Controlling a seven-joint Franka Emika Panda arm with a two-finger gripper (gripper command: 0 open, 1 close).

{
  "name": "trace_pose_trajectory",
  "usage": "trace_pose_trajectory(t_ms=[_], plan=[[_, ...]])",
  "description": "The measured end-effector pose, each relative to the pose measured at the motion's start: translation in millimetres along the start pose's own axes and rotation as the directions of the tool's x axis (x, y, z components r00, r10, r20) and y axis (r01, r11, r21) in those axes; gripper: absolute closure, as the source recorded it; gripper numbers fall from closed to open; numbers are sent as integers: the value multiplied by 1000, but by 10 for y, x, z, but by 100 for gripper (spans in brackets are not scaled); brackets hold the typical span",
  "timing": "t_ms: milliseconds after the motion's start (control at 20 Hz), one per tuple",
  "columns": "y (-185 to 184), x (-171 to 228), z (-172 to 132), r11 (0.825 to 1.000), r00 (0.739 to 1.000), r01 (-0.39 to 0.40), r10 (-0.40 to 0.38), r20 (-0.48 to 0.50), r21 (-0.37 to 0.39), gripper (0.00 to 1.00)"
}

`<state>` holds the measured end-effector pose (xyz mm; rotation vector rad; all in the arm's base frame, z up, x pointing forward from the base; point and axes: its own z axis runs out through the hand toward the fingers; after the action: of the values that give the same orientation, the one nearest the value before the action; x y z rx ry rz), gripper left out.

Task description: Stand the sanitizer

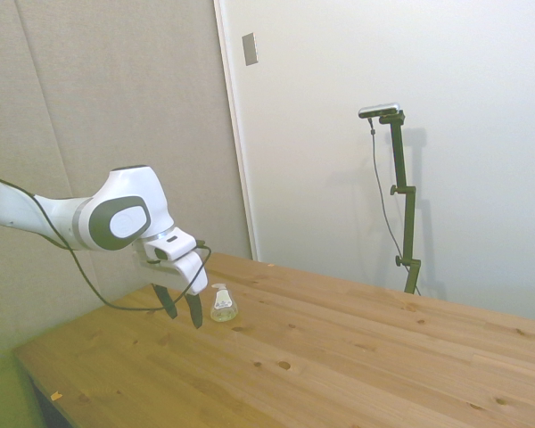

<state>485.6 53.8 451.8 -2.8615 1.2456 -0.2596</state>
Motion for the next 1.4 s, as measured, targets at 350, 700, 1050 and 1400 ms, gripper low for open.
trace_pose_trajectory(t_ms=[350, 700, 1050, 1400], plan=[[-784, 352, -22, 1000, 999, -20, 20, -42, -6, 0], [-1688, 541, 243, 999, 998, 42, -43, -41, -16, 0], [-2271, 407, 550, 989, 989, 132, -136, -60, -63, 0], [-2554, 338, 929, 971, 972, 221, -227, -65, -88, 0]])
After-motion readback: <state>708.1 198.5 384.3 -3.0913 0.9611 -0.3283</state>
